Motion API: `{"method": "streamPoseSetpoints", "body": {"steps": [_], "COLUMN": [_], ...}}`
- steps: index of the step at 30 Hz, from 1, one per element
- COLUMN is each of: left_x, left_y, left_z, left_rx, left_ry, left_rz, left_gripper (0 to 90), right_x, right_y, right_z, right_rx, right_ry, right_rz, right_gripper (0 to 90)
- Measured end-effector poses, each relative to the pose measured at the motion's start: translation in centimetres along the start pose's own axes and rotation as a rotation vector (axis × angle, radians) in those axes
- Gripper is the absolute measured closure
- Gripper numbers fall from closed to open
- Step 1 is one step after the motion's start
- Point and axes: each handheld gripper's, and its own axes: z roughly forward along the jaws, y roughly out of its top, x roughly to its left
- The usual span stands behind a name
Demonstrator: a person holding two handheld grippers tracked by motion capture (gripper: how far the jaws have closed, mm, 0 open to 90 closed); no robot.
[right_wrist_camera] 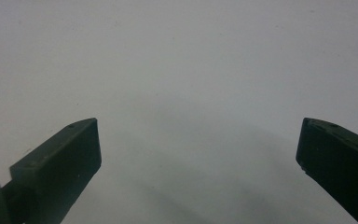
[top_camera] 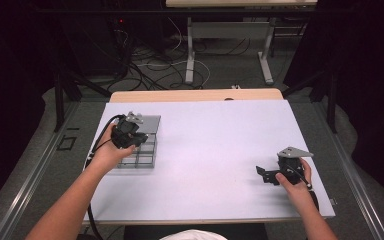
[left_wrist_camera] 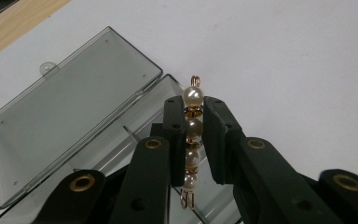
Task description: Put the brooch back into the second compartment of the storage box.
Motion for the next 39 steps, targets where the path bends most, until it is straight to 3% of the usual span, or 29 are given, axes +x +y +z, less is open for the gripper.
{"method": "streamPoseSetpoints", "body": {"steps": [8,14,33,39], "left_x": [1.0,1.8,3.5,4.4], "left_y": [-0.6,-0.9,-1.4,-1.7], "left_z": [0.3,0.5,1.0,1.0], "left_rx": [-0.004,0.015,0.007,0.021], "left_ry": [0.018,0.026,0.066,0.075], "left_rz": [-0.032,-0.034,-0.063,-0.091], "left_gripper": [79.7,79.8,79.8,79.8], "right_x": [0.0,0.0,0.0,0.0], "right_y": [0.0,0.0,0.0,0.0], "right_z": [0.1,0.0,0.2,0.2], "right_rx": [-0.003,0.001,0.000,0.002], "right_ry": [-0.003,0.002,0.008,0.007], "right_rz": [-0.001,0.000,0.000,-0.002], "right_gripper": [0.0,0.0,0.0,0.0]}}
